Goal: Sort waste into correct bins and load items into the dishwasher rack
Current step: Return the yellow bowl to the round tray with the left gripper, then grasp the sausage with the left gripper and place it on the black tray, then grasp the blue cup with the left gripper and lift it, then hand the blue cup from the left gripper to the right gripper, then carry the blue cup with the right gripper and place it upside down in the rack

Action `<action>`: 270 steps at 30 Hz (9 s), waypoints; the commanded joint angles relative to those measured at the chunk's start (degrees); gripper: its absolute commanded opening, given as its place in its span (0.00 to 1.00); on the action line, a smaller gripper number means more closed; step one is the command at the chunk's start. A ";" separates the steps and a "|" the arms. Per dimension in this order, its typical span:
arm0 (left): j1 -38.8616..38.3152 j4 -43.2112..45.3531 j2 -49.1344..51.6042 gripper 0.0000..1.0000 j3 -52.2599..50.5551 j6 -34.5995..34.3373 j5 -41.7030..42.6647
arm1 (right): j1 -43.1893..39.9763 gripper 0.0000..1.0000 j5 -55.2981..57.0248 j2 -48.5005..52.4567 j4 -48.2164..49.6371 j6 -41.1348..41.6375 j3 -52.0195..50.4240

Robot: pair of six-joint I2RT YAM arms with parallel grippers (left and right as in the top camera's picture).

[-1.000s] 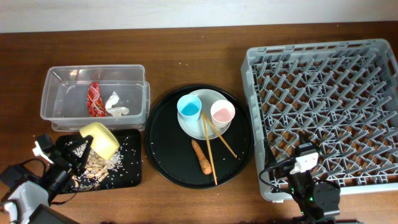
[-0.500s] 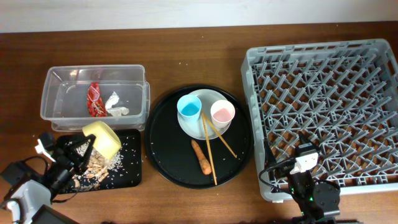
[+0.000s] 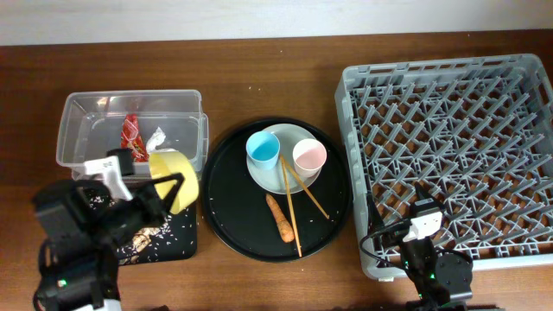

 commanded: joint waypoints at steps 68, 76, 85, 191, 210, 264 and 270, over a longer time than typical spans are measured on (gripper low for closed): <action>-67.89 -3.04 56.94 0.41 14.47 -44.63 -56.50 | 0.20 0.98 0.31 -0.37 -0.33 0.09 -0.31; -67.91 -3.37 56.70 0.17 15.37 -44.59 -54.97 | 0.20 0.98 0.33 -0.37 -0.33 0.09 -0.31; -67.73 -7.56 42.95 0.18 17.99 -42.38 -56.11 | 0.20 0.98 0.31 -0.37 -0.33 0.09 -0.31; -38.91 16.06 51.84 0.01 15.02 -11.63 -44.50 | 0.20 0.98 0.09 62.99 -71.28 7.93 75.30; -22.27 23.65 32.68 0.01 20.17 -12.31 31.52 | 0.20 0.98 -57.55 66.12 -63.43 -18.84 79.21; -29.42 18.69 32.65 0.53 20.15 -7.19 20.44 | 0.48 0.47 -69.88 77.35 -37.62 -10.34 79.10; -29.42 10.23 32.65 0.80 20.15 -7.21 -5.70 | -10.91 0.46 -51.76 77.35 -47.98 -8.41 79.10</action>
